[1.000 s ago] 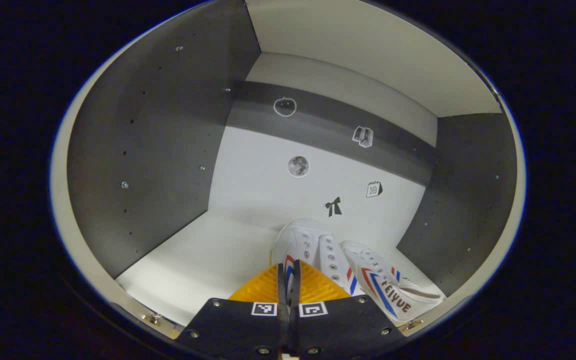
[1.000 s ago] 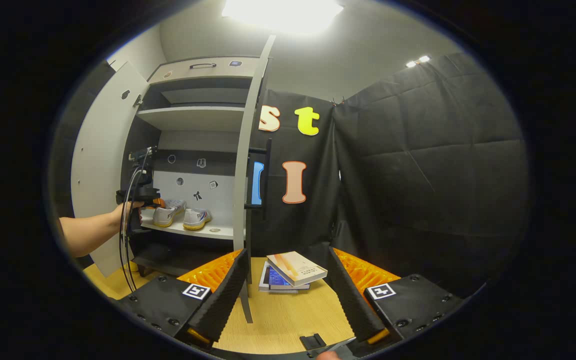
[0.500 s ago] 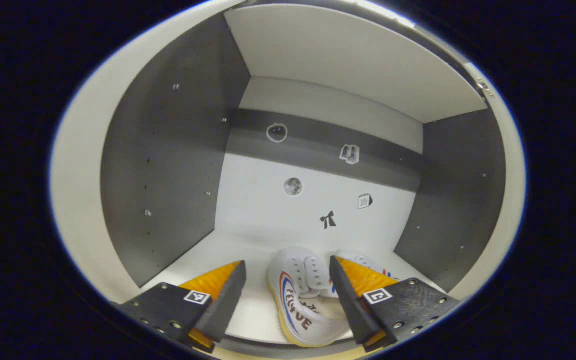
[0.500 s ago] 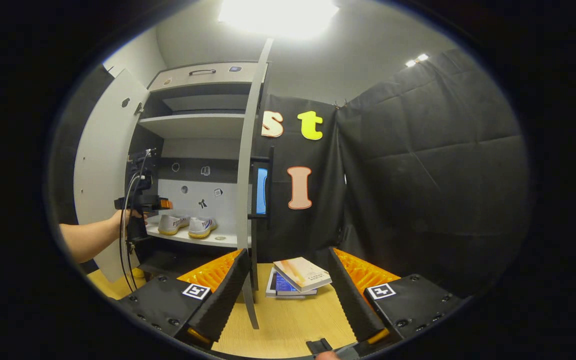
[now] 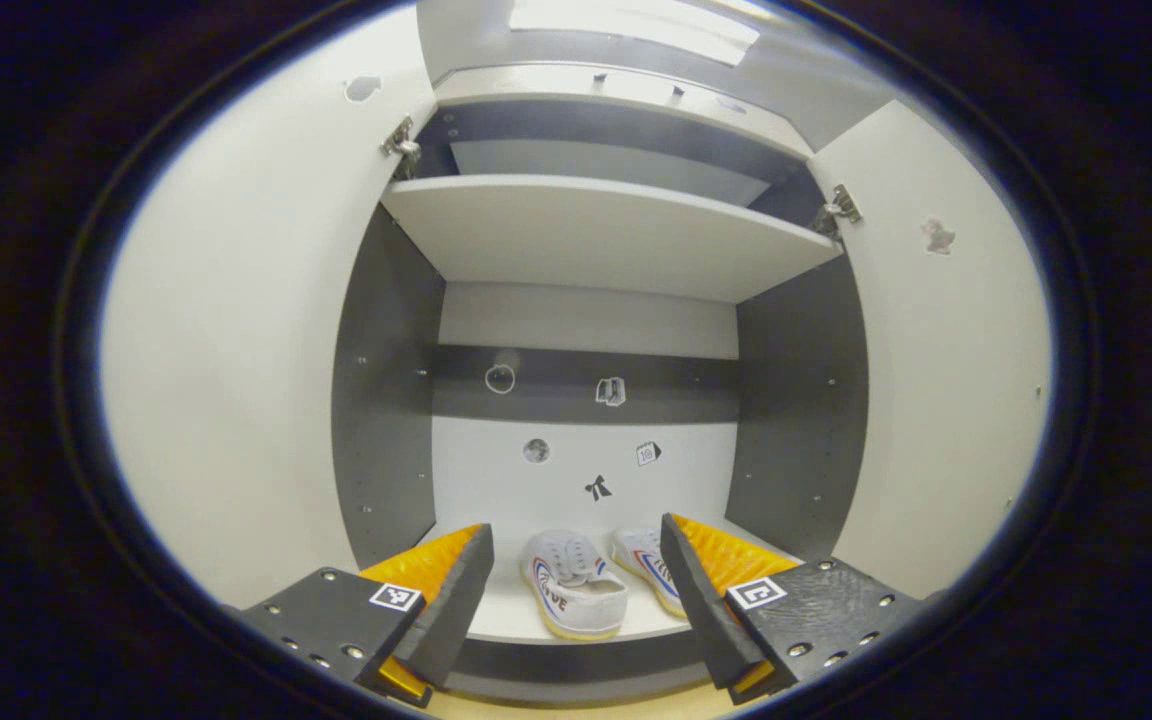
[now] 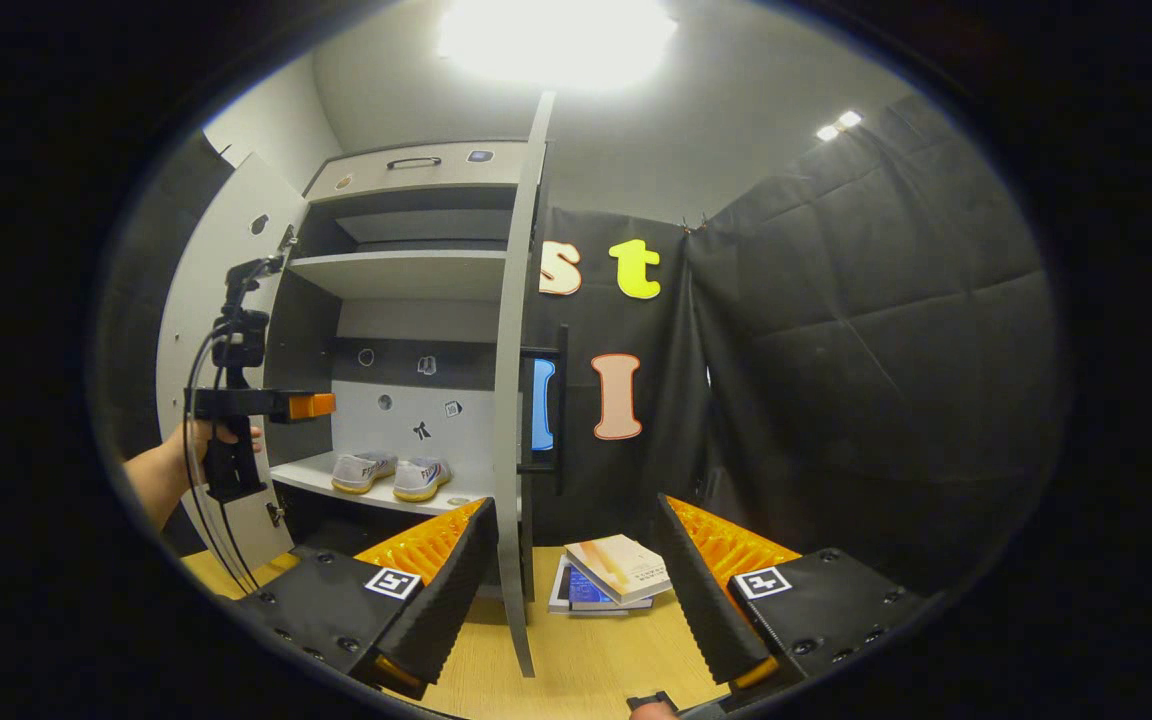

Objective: Grab one shoe with the right hand and put it into the shoe cabinet, grab the other shoe with the left hand and put it into the shoe cabinet; then close the right door with the right hand and the left door with the left hand.

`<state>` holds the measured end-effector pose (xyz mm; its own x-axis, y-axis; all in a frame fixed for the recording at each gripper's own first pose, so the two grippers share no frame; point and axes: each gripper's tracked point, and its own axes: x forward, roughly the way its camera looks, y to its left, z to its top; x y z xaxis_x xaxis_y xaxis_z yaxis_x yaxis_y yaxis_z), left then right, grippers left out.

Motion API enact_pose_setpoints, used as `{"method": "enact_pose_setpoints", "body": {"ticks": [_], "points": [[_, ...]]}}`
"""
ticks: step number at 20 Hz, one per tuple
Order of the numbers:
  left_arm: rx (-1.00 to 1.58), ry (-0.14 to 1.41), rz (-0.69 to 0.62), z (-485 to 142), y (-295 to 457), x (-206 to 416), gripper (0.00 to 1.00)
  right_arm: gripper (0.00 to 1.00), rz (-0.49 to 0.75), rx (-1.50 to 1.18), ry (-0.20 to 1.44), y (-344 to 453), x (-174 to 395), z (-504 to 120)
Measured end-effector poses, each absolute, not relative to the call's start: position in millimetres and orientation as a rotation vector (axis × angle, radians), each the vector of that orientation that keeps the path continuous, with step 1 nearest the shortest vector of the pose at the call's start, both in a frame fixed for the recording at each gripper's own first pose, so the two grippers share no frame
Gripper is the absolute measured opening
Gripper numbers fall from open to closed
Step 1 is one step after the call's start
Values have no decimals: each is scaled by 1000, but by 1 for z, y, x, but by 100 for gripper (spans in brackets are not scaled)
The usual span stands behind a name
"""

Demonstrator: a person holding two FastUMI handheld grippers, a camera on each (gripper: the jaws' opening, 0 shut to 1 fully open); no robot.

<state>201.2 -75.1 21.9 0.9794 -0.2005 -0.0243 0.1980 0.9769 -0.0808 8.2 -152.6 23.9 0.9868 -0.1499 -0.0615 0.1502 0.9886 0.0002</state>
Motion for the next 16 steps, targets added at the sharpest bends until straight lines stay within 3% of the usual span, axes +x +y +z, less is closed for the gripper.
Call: {"method": "enact_pose_setpoints", "body": {"ticks": [16], "points": [[-28,26,-158,42,-14,42,95,96,-155,28,-3,-172,44,57]]}}
